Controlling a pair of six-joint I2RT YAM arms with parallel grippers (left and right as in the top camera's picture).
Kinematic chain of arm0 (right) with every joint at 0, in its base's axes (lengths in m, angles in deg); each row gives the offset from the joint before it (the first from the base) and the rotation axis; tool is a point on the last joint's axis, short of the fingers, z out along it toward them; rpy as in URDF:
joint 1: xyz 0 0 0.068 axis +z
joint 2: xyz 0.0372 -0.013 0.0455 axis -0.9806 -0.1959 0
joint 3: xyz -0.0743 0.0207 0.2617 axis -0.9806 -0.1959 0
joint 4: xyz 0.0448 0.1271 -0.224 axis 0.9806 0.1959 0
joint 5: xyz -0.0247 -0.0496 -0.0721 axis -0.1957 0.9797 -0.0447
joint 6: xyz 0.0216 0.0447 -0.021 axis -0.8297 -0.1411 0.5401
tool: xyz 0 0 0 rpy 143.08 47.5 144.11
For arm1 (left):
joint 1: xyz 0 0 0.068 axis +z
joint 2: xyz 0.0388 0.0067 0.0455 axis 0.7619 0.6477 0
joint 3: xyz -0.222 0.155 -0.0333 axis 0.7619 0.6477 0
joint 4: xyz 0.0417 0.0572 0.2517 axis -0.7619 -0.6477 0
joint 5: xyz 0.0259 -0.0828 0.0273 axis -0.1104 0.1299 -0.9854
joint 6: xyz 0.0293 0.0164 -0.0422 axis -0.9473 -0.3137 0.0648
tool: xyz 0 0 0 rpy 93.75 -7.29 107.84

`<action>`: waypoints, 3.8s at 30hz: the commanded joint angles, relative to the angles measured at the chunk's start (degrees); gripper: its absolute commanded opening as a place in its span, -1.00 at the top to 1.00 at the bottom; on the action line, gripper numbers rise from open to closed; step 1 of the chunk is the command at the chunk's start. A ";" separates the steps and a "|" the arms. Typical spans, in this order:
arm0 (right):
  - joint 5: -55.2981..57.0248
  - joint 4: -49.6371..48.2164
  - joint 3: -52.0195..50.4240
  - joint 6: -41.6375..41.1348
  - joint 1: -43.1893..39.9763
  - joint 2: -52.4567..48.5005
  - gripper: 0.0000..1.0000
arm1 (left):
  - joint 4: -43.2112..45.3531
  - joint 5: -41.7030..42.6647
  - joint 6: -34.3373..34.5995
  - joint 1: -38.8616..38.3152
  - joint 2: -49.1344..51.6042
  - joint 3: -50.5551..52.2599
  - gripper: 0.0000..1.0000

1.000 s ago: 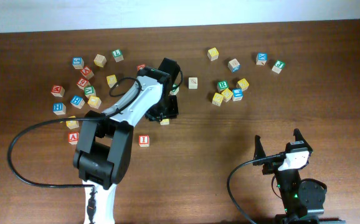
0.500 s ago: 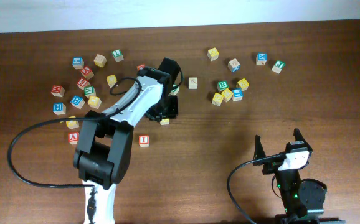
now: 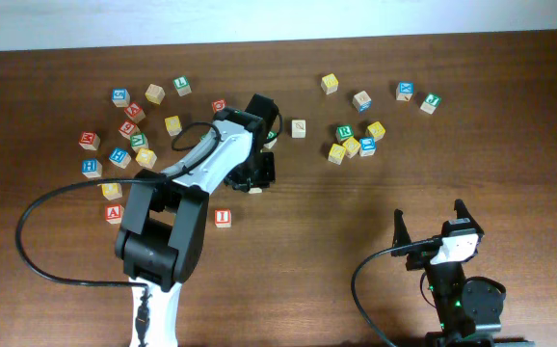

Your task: Spell out ICRA

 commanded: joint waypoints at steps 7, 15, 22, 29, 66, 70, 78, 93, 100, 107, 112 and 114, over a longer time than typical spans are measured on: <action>0.07 0.28 -0.31 -0.63 0.44 0.42 -0.97 | 0.59 -1.27 -0.55 -0.09 0.66 0.31 0.59; 0.07 0.28 -0.31 -0.61 0.44 0.42 -0.97 | -8.07 1.33 -0.52 -0.09 -6.16 -0.61 0.57; 0.07 0.28 -0.31 -0.63 0.44 0.42 -0.97 | -15.21 2.08 1.09 -4.31 -9.86 2.69 0.61; 0.07 0.28 -0.31 -0.61 0.44 0.42 -0.97 | -6.01 -2.34 3.30 -2.99 -9.86 11.47 0.55; 0.07 0.28 -0.31 -0.61 0.44 0.42 -0.97 | -14.25 -3.04 1.18 1.46 -9.88 -10.40 0.11; 0.07 0.28 -0.31 -0.63 0.44 0.42 -0.97 | -18.60 -3.02 1.20 9.35 -9.88 -20.39 -0.23; 0.07 0.28 -0.31 -0.63 0.44 0.42 -0.97 | -17.33 -2.75 5.70 26.99 -9.73 -20.35 -0.99; 0.07 0.28 -0.31 -0.63 0.42 0.42 -0.97 | -6.75 -1.95 7.74 21.31 -0.52 -20.28 -0.92; 0.07 0.28 -0.31 -0.63 0.44 0.42 -0.97 | -6.56 -2.84 7.72 21.24 1.31 -20.28 -0.67; 0.07 0.28 -0.31 -0.63 0.44 0.42 -0.97 | -5.53 -2.84 7.72 19.74 1.42 -20.17 -0.56; 0.07 0.31 -0.31 -0.63 0.44 0.42 -0.97 | -3.80 -5.97 7.74 16.35 1.44 -20.13 -0.55; 0.07 0.31 -0.31 -0.61 0.42 0.42 -0.97 | -3.78 -7.52 7.76 15.43 1.46 -20.13 -0.52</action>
